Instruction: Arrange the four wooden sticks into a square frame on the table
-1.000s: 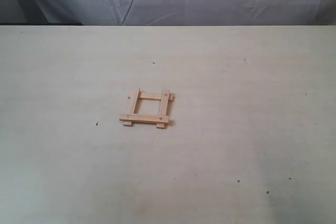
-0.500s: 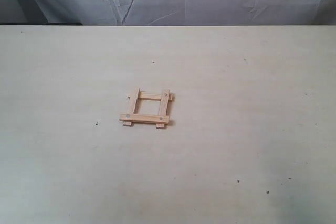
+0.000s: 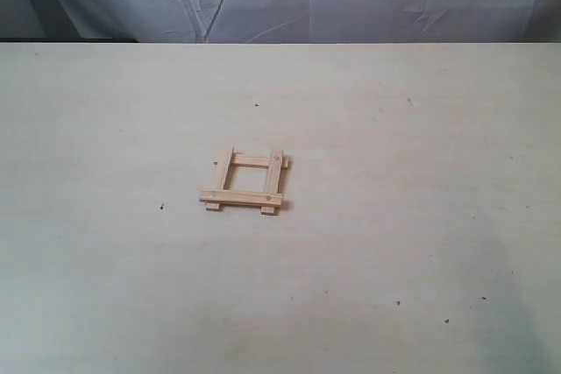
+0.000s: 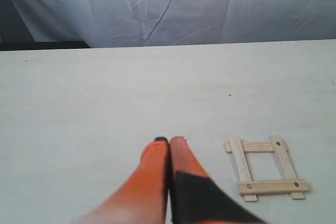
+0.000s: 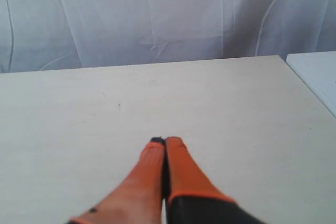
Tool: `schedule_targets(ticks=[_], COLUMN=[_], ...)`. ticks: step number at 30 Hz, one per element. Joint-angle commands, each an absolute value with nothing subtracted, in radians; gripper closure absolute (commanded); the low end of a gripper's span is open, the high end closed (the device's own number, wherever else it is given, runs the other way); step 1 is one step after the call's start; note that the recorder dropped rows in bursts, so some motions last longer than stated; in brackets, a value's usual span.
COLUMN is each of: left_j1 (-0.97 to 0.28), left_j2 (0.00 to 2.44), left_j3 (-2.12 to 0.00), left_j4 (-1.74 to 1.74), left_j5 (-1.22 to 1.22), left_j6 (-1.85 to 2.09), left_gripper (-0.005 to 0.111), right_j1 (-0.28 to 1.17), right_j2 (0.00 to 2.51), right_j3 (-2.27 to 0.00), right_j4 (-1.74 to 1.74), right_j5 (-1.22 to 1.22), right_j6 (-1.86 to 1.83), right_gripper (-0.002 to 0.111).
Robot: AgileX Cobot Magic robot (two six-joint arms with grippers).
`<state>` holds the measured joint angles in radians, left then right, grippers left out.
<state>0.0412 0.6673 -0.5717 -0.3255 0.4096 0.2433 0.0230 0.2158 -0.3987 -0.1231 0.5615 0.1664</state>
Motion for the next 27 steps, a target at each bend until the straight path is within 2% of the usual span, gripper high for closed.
schedule_targets(ticks=[1, 12, 27], left_j1=[0.039, 0.039, 0.039], left_j2=[0.663, 0.663, 0.663], left_j3=[-0.565, -0.565, -0.565], left_j4=[-0.323, -0.321, -0.321], left_j5=[0.395, 0.395, 0.388], left_j6=[0.246, 0.246, 0.246], left_gripper=[0.107, 0.107, 0.107], right_j1=[-0.02, -0.035, -0.035], right_j2=[0.132, 0.0, 0.0], right_j3=[-0.315, -0.089, 0.0], right_j4=[-0.088, 0.0, 0.032], right_j5=[0.545, 0.357, 0.37], right_j6=[0.068, 0.068, 0.07], right_gripper=[0.109, 0.109, 0.109])
